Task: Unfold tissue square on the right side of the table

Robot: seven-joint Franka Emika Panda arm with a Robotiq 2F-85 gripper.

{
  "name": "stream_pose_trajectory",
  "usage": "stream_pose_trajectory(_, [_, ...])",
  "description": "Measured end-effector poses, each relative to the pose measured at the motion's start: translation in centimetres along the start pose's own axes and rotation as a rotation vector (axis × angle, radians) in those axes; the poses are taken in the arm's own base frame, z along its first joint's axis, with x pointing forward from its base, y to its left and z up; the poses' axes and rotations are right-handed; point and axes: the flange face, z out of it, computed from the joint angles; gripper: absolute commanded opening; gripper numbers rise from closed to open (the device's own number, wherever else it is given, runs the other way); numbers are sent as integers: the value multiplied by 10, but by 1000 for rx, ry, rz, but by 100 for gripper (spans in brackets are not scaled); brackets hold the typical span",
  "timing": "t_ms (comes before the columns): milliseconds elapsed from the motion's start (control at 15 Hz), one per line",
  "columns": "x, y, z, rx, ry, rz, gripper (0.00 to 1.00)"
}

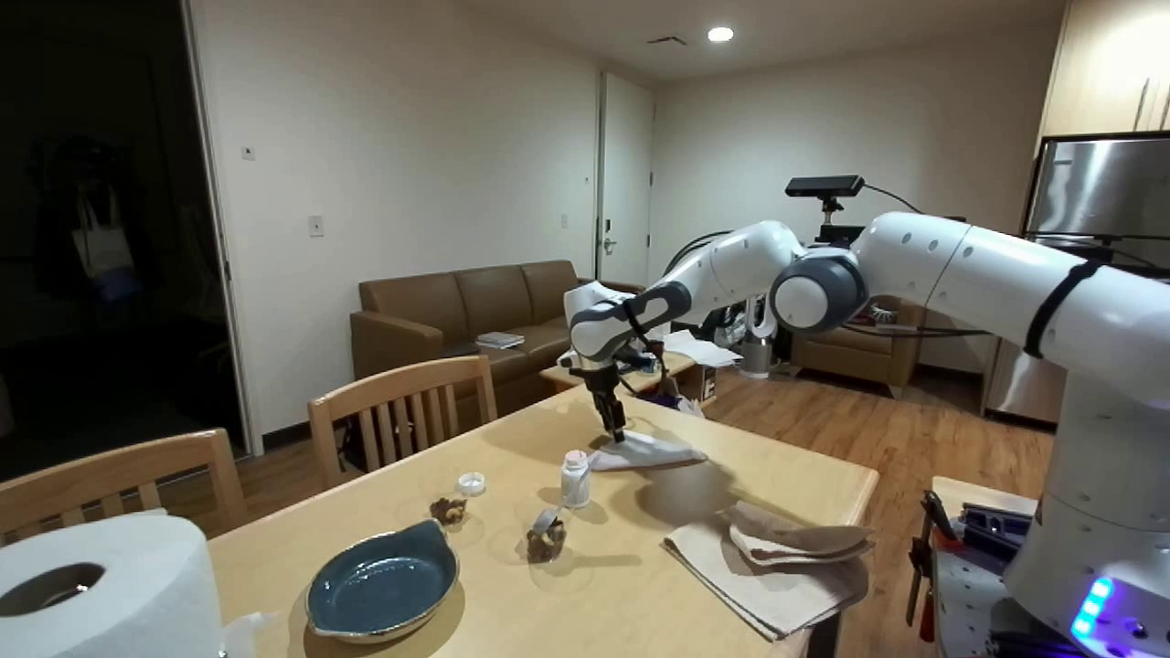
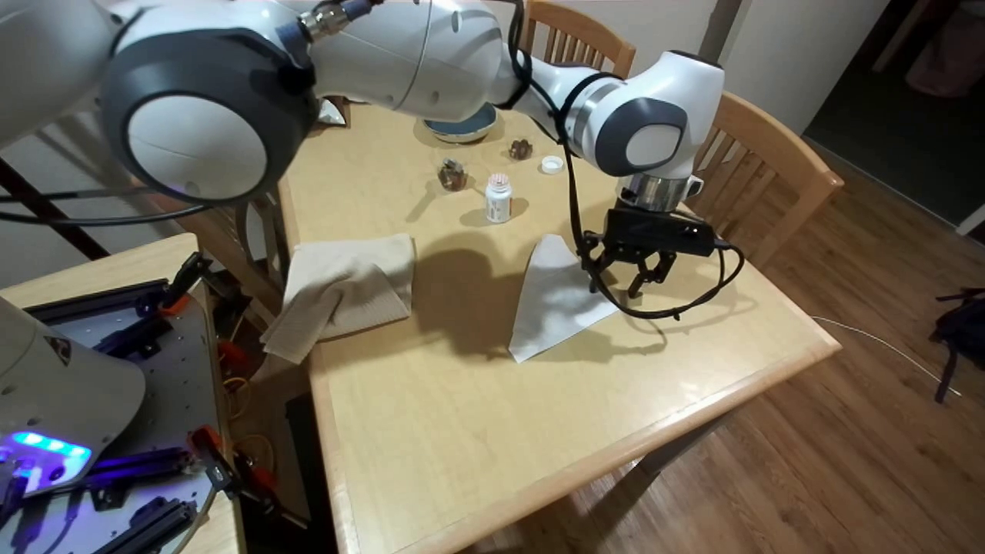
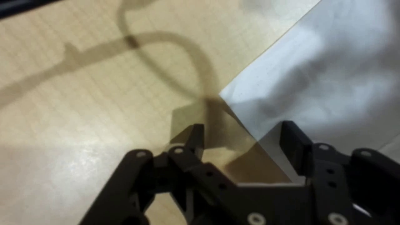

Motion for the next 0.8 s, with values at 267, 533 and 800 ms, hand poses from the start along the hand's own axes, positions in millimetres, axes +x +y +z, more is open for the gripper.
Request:
stream_pose_trajectory(267, [-8, 1, 7, 40, 6, 19, 100])
stream_pose_trajectory(533, [-19, 4, 7, 76, 17, 46, 100])
stream_pose_trajectory(800, [-24, 5, 5, 93, 14, 65, 74])
